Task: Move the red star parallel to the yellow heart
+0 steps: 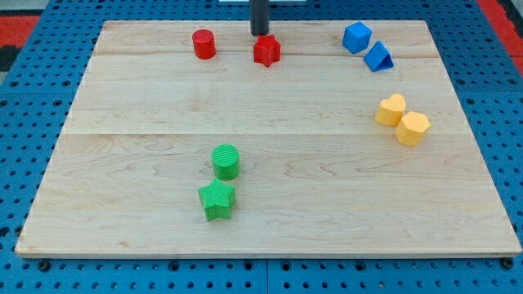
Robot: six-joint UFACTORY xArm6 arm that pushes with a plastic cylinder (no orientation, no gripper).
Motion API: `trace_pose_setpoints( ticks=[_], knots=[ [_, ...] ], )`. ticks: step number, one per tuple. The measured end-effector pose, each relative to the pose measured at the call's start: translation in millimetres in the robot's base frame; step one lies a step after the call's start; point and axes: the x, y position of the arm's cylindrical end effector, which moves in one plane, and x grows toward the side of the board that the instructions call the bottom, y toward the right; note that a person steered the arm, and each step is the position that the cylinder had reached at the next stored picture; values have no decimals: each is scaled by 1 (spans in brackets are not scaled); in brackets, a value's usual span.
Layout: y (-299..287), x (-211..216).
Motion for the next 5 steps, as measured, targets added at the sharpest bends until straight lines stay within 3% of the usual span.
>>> trace_pose_setpoints(
  ticks=[2, 3, 4, 5],
  knots=[
    [8, 121],
    [-12, 90],
    [-58, 119],
    [9, 129]
  ],
)
